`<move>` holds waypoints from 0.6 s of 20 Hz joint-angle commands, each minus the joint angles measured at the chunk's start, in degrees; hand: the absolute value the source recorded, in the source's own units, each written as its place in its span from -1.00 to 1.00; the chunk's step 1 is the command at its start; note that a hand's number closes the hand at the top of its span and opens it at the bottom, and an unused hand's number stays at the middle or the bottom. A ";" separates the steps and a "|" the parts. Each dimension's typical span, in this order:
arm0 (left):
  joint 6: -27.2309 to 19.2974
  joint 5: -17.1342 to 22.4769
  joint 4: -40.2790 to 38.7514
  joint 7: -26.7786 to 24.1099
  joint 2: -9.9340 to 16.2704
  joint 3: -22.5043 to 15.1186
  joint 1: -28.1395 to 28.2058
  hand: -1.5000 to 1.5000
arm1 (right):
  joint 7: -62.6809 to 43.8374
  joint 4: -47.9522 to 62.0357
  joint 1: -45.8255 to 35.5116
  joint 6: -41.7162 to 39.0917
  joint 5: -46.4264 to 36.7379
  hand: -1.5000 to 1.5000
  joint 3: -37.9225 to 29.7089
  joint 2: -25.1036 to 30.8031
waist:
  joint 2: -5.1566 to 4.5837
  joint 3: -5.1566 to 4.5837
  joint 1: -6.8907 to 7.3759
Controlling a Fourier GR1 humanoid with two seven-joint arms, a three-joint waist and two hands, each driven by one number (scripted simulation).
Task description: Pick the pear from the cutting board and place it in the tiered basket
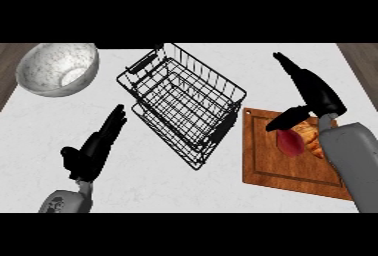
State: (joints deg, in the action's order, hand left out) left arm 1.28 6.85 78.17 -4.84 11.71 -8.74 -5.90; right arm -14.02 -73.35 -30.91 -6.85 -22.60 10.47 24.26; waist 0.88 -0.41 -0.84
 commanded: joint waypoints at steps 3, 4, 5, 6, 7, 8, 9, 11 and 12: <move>-0.25 -0.39 -0.70 -1.60 0.26 0.57 1.32 0.00 | -15.40 -6.35 -4.94 -19.02 -6.07 -1.00 9.56 9.44 | 0.41 -0.08 -0.45; -0.42 -0.13 -0.47 0.72 -0.18 0.61 -1.98 0.00 | -19.46 -7.72 -5.50 -21.08 -5.96 -1.00 11.82 6.53 | 0.12 0.04 -0.52; -0.98 -0.87 -1.50 -0.56 -1.44 -0.39 -0.45 0.00 | -21.82 -9.08 -7.35 -25.97 -3.43 -1.00 10.21 8.37 | 0.03 0.07 -0.62; 1.92 1.10 -0.15 -0.32 1.30 1.25 0.34 0.00 | -24.61 -9.86 -8.36 -29.11 -1.72 -1.00 9.19 8.67 | -0.07 0.16 0.05; -0.57 -0.13 -1.27 0.14 -0.63 0.93 -1.40 0.00 | -28.05 -12.89 -7.47 -30.58 -1.17 -1.00 11.00 6.09 | -0.18 0.21 -0.36; 2.07 1.31 0.50 0.70 1.51 1.69 -0.31 0.00 | -31.02 -15.01 -7.96 -33.30 0.81 -1.00 8.99 6.96 | -0.21 0.27 -0.04; 2.26 1.34 -1.62 0.22 1.74 2.79 -1.96 0.00 | -33.60 -17.83 -6.46 -34.27 1.61 -1.00 8.85 6.07 | -0.40 0.30 -0.21; -0.53 -0.42 -1.85 1.01 -1.47 1.21 -3.45 0.00 | -40.15 -22.71 -4.35 -35.76 2.55 -1.00 9.37 3.47 | -0.44 0.33 -0.33; -1.45 -3.04 -0.51 -1.38 -2.40 -1.21 0.42 0.00 | -42.44 -25.08 -2.65 -34.46 1.59 -1.00 9.32 2.31 | -0.51 0.36 0.14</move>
State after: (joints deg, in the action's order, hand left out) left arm 1.11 6.11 77.15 -5.18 10.86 -8.30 -6.85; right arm -46.03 -90.11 -36.40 -36.81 -22.24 19.43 28.73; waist 0.57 -0.17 -0.91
